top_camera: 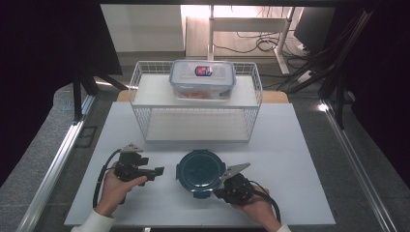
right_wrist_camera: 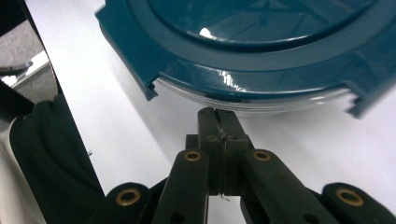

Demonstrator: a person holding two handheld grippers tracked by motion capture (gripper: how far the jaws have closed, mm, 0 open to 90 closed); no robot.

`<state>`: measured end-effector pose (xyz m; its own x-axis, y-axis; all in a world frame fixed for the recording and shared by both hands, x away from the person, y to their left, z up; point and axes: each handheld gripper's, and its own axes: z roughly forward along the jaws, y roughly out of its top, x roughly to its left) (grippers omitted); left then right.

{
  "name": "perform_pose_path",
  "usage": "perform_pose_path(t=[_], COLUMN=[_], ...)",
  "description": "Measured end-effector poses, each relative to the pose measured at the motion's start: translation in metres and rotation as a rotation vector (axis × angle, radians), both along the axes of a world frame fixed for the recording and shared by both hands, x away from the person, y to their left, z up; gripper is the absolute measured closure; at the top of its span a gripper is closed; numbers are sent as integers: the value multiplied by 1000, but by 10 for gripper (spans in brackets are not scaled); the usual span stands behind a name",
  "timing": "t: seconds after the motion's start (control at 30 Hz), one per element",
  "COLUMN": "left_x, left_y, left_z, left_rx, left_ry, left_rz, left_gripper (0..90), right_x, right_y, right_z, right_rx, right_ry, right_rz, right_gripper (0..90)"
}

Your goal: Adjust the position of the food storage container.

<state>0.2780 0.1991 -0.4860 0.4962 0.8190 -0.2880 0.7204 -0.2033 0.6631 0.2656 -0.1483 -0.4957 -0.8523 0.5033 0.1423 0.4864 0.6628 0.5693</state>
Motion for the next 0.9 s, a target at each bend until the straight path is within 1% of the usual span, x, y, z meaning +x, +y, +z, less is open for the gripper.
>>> perform_pose_path(t=[0.03,0.1,0.13,0.17,0.2,0.23,0.27,0.3,0.33,0.4,0.43,0.5,0.53,0.57,0.6,0.63,0.67,0.7,0.73,0.77,0.8,0.83,0.87,0.9], left_x=[-1,-2,-2,-2,-2,-3,-3,-4,-4,-6,-6,-7,-7,-8,-8,-8,-8,-8,-8,-9,-9,-9,-9,-9], left_y=[0,0,0,0,0,2,2,3,4,6,7,9,9,9,9,8,8,7,7,7,7,6,6,6], left_z=[0,0,0,0,1,3,3,4,5,8,9,10,10,10,10,10,10,10,11,11,11,12,12,12], left_rx=[-4,-3,-3,-6,-10,-21,-21,-36,-45,-59,-64,-74,-74,-77,-77,-79,-79,-80,-81,-83,-83,-88,-88,-89], left_ry=[0,0,0,-2,-1,-5,-5,-6,-7,-13,-18,-20,-20,-22,-22,-21,-21,-21,-22,-24,-24,-24,-24,-24], left_rz=[-1,-1,-1,-1,3,7,7,12,15,25,31,38,38,38,38,37,37,34,32,29,29,26,26,24], left_gripper=[208,207,207,207,207,207,208,209,209,209,209,209,209,209,209,209,209,209,209,209,208,209,208,208], right_x=[-2,-5,-5,-6,-7,-6,-6,-4,-4,0,1,9,9,13,13,16,16,18,19,20,20,21,21,21], right_y=[-8,-16,-16,-23,-37,-44,-44,-58,-58,-72,-76,-87,-87,-93,-93,-97,-97,-99,-101,-103,-103,-105,-105,-105], right_z=[6,13,13,16,23,26,26,31,31,34,34,32,32,27,27,24,24,23,22,24,24,26,26,27], right_rx=[23,31,31,42,68,81,81,111,111,146,156,186,186,207,207,234,234,249,269,304,304,326,326,339], right_ry=[-16,-34,-34,-42,-51,-60,-60,-68,-68,-61,-61,-40,-40,-18,-18,10,10,21,30,36,36,26,26,30], right_rz=[-14,-24,-24,-36,-75,-97,-97,-139,-139,-184,-196,-236,-236,-255,-255,-278,-278,-290,-298,-321,-321,-357,-357,-369], right_gripper=[889,889,889,889,888,889,889,889,889,888,889,887,887,877,877,820,820,794,738,600,600,527,527,497])
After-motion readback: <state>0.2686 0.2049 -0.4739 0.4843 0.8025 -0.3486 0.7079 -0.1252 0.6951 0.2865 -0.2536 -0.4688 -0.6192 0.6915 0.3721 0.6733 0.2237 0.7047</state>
